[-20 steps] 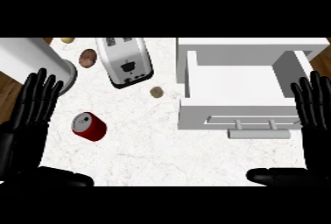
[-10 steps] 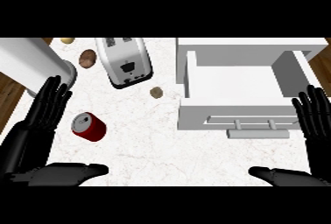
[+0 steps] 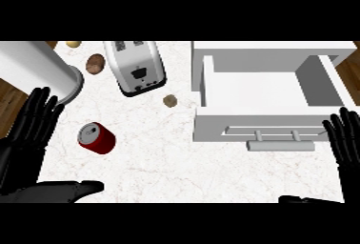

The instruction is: Pick up the can, place it into the drawer and close the drawer

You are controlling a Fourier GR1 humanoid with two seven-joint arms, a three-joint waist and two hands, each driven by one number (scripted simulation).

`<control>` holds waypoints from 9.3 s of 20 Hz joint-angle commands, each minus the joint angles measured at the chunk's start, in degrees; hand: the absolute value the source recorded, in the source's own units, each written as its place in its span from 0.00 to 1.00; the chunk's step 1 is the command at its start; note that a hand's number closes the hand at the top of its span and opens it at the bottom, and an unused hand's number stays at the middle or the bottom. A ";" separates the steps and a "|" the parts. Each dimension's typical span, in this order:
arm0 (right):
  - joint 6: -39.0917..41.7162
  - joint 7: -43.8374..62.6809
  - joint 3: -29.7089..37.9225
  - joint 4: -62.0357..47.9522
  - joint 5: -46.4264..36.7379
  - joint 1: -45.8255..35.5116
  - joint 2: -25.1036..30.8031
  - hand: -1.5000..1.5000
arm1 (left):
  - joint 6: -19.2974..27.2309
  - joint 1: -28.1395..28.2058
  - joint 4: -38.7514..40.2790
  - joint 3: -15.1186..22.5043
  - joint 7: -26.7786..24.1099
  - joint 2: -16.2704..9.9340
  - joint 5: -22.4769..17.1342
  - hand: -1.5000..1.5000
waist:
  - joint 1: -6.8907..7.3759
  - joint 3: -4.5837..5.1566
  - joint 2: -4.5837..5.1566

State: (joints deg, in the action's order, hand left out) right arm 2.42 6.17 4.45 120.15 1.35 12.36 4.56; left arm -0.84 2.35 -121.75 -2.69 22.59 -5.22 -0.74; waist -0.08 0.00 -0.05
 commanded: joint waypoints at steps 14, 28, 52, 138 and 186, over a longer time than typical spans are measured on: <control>5.51 -7.53 6.96 -6.11 3.53 1.56 0.59 0.00 | -0.28 -1.34 15.26 -3.09 -10.82 0.75 1.91 0.00 | 0.01 -0.01 0.04; 5.02 -3.70 4.34 -0.93 -0.92 2.77 -2.76 0.00 | -1.34 -1.18 26.30 -6.43 -20.41 -0.36 0.89 0.00 | 0.02 0.01 0.01; 7.89 -2.59 7.38 1.57 1.19 3.66 -3.72 0.00 | -4.28 -3.87 57.06 -11.76 -44.74 -4.05 1.47 0.00 | -0.21 0.03 0.05; 10.24 3.49 12.95 9.76 8.53 5.65 -1.95 0.00 | 16.29 -34.80 42.09 10.51 -14.47 5.17 -0.65 1.00 | -0.67 -0.01 -0.03; 8.39 0.31 10.70 -0.67 2.48 -3.88 -2.24 0.00 | 35.45 -89.76 97.04 28.76 -17.78 5.22 -24.44 1.00 | -5.27 -0.18 1.31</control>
State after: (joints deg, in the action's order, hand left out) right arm 11.26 6.37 14.66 121.33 4.05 10.17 1.87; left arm 33.57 -85.90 -26.61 23.74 5.20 0.00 -23.57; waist -4.62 -0.15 1.05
